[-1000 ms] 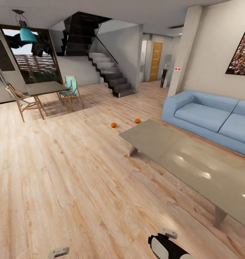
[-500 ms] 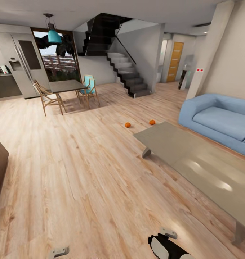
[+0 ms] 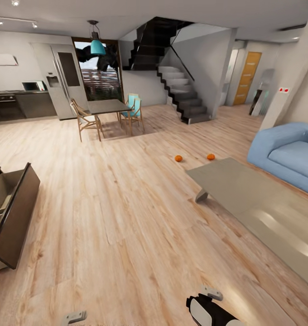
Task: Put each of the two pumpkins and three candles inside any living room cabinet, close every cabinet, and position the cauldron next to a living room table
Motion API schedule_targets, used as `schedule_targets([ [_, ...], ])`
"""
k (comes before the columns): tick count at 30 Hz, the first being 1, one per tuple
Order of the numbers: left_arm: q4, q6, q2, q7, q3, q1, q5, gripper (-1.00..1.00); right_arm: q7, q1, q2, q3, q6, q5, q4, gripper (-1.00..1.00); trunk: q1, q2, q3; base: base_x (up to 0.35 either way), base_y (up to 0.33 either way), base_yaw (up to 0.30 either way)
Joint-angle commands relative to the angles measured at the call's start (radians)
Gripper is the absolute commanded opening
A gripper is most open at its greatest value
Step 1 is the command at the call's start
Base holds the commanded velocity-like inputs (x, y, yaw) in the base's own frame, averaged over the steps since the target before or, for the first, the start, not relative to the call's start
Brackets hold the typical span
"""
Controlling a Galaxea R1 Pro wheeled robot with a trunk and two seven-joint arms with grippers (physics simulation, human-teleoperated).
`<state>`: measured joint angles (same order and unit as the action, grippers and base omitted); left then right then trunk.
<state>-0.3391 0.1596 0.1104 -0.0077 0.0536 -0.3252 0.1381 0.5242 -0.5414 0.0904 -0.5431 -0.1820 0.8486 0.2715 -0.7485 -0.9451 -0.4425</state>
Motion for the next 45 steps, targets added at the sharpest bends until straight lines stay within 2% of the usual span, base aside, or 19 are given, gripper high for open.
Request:
schedule_targets([
  [1,0.0,0.0,0.0,0.0,0.0,0.0,0.0,1.0,-0.001,0.0,0.0,-0.001,0.002,0.003,0.0,-1.0,0.0,0.0,0.0,0.0,0.0,0.289],
  [39,0.0,0.0,0.0,0.0,0.0,0.0,0.0,1.0,-0.001,0.0,0.0,-0.001,0.004,0.001,0.0,-1.0,0.0,0.0,0.0,0.0,0.0,0.289],
  [45,0.0,0.0,0.0,0.0,0.0,0.0,0.0,1.0,-0.001,0.0,0.001,-0.039,0.004,-0.024,0.0,-1.0,0.0,0.0,0.0,0.0,0.0,0.289],
])
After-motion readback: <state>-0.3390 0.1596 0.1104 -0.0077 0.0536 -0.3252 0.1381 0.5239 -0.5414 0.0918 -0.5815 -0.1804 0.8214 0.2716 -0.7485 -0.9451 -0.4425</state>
